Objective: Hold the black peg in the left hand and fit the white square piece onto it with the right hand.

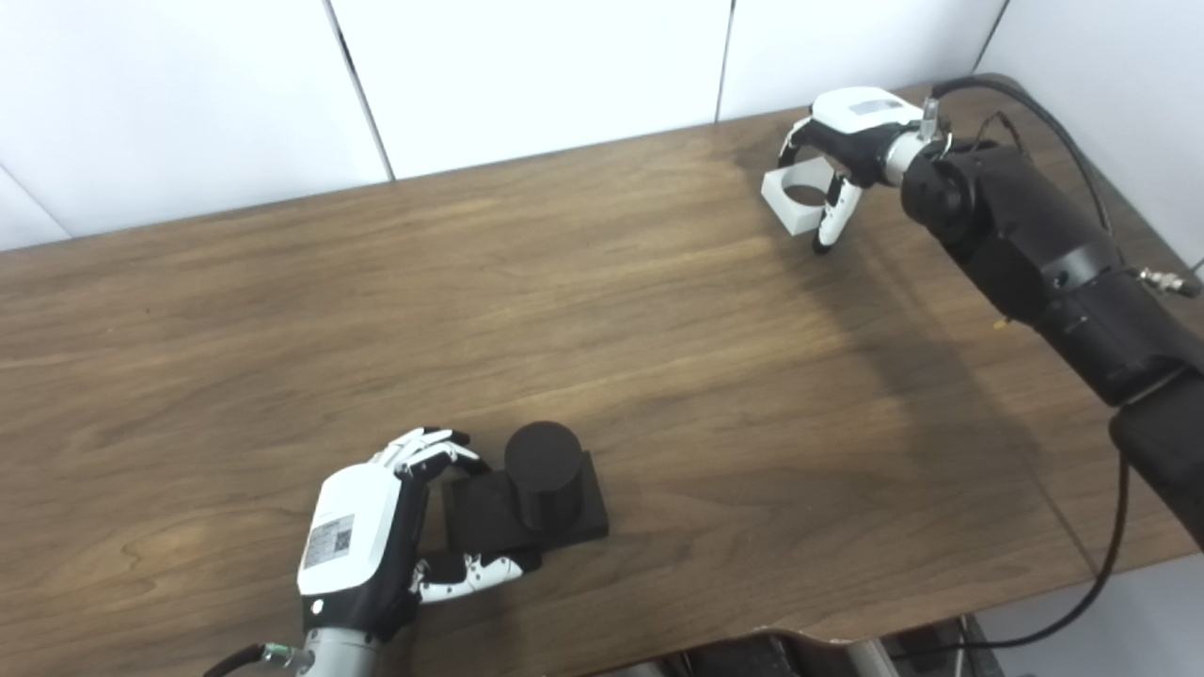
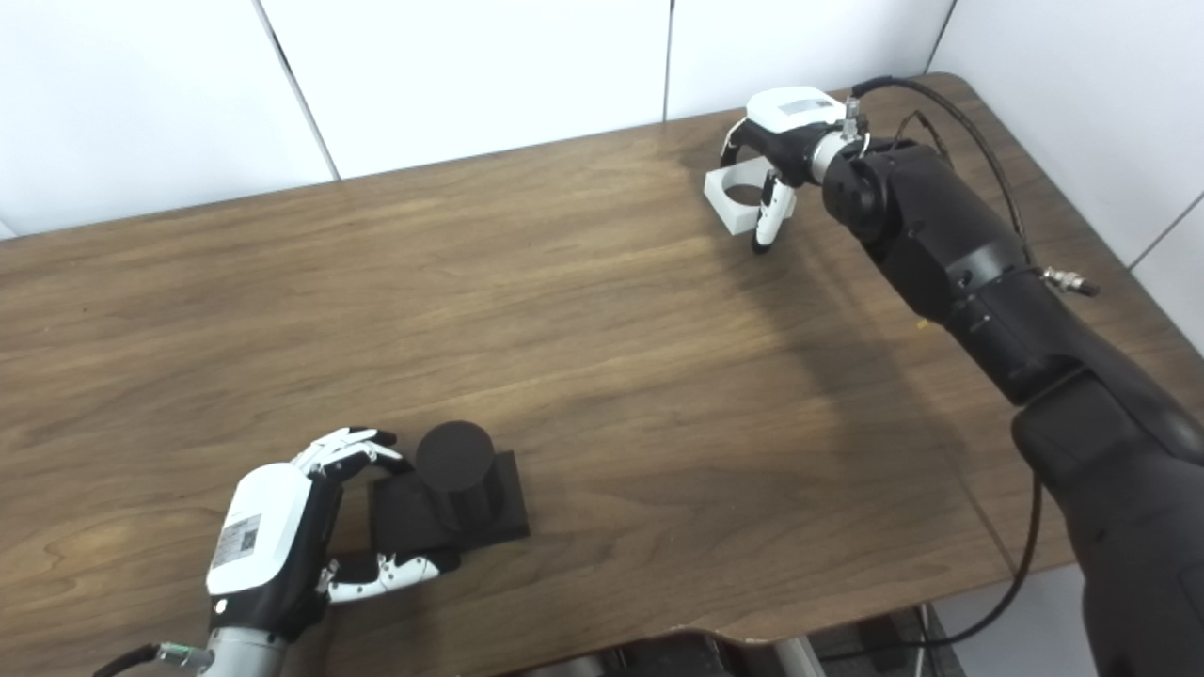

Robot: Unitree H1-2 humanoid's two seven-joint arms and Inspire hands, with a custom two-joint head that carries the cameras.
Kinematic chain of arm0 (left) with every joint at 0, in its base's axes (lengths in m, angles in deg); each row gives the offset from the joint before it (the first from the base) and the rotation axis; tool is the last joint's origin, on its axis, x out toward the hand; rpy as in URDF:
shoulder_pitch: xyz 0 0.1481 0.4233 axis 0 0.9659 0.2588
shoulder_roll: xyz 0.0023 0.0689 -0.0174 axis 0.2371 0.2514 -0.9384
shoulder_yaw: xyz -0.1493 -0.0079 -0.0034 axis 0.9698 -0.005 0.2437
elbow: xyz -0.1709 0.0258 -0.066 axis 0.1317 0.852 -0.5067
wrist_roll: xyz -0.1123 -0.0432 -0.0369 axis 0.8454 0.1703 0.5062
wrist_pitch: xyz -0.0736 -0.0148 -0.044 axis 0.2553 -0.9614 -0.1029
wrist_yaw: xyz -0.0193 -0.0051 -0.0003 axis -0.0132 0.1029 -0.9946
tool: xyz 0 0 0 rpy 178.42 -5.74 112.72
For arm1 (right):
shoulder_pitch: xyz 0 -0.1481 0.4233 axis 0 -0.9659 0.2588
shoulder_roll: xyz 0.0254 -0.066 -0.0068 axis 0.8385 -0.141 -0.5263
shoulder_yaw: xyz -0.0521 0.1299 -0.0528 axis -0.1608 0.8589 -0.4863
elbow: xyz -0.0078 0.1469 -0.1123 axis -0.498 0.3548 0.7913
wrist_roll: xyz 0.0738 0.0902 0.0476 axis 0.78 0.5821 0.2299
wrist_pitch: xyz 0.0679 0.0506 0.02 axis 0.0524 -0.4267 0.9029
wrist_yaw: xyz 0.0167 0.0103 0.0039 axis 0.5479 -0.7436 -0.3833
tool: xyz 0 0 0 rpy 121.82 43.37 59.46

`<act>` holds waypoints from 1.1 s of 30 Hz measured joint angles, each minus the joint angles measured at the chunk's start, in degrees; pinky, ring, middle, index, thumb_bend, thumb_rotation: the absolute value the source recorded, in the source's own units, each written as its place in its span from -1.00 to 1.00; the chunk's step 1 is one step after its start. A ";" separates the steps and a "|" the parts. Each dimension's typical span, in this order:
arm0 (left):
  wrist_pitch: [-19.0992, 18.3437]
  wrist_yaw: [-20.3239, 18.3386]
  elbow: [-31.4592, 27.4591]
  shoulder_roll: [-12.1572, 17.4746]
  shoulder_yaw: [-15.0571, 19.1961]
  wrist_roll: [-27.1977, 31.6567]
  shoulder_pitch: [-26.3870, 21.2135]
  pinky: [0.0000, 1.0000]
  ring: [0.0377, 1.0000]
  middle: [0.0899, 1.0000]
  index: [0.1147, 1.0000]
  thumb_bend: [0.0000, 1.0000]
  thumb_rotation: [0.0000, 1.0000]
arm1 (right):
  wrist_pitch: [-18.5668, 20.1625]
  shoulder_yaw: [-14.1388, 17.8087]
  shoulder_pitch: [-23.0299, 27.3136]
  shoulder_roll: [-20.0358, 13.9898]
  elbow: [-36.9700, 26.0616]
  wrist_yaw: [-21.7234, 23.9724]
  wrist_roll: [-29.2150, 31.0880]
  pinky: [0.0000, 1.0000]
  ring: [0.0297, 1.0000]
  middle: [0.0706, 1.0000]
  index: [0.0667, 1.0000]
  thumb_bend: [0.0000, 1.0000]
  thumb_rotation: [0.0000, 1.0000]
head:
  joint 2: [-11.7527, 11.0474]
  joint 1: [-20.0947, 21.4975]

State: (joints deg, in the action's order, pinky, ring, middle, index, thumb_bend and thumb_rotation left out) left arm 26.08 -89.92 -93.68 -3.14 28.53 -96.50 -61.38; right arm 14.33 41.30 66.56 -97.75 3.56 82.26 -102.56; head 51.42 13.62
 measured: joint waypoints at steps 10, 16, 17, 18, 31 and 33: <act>-0.12 0.02 -0.07 -0.15 0.00 -0.12 0.02 0.54 0.67 0.51 -0.16 0.03 -0.90 | -6.56 -0.44 -0.02 -0.02 1.77 -4.82 -1.76 0.63 0.70 0.49 -0.11 0.05 -0.74 | -0.18 -0.61; -0.14 0.03 -0.07 -0.22 -0.04 -0.33 0.02 0.56 0.68 0.51 -0.16 0.03 -0.90 | -7.42 -0.40 -0.09 -0.02 2.06 -5.63 -1.82 0.64 0.70 0.49 -0.11 0.05 -0.74 | -0.62 -1.05; -0.14 0.03 -0.06 -0.22 -0.07 -0.44 0.02 0.56 0.68 0.50 -0.16 0.03 -0.90 | -7.47 -0.40 -0.09 -0.02 2.17 -5.78 -1.82 0.66 0.70 0.50 -0.11 0.05 -0.74 | -0.70 -1.14; -0.14 0.07 -0.05 -0.24 -0.11 -0.53 0.01 0.56 0.67 0.50 -0.16 0.03 -0.90 | -7.54 -0.36 -0.09 -0.02 2.30 -5.89 -1.78 0.66 0.70 0.50 -0.11 0.05 -0.74 | -0.96 -1.32; -0.25 2.97 1.90 -0.95 -1.66 -1.94 -0.31 0.61 0.67 0.50 -0.16 0.03 -0.90 | -6.05 2.61 -4.07 -1.06 -21.64 4.82 -0.33 0.85 0.77 0.53 -0.10 0.05 -0.74 | -6.93 -10.62; -0.20 4.49 3.00 -1.02 -2.48 -2.29 -0.45 0.63 0.68 0.50 -0.16 0.02 -0.90 | -4.73 3.93 -4.69 -1.11 -27.73 7.30 -0.31 0.86 0.76 0.53 -0.10 0.05 -0.74 | -8.52 -12.65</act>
State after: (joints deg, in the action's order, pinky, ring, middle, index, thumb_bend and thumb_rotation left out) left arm 25.88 -85.43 -90.68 -4.17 26.05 -98.79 -61.83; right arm 9.61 45.24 61.87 -98.86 -24.16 89.56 -102.88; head 42.90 0.97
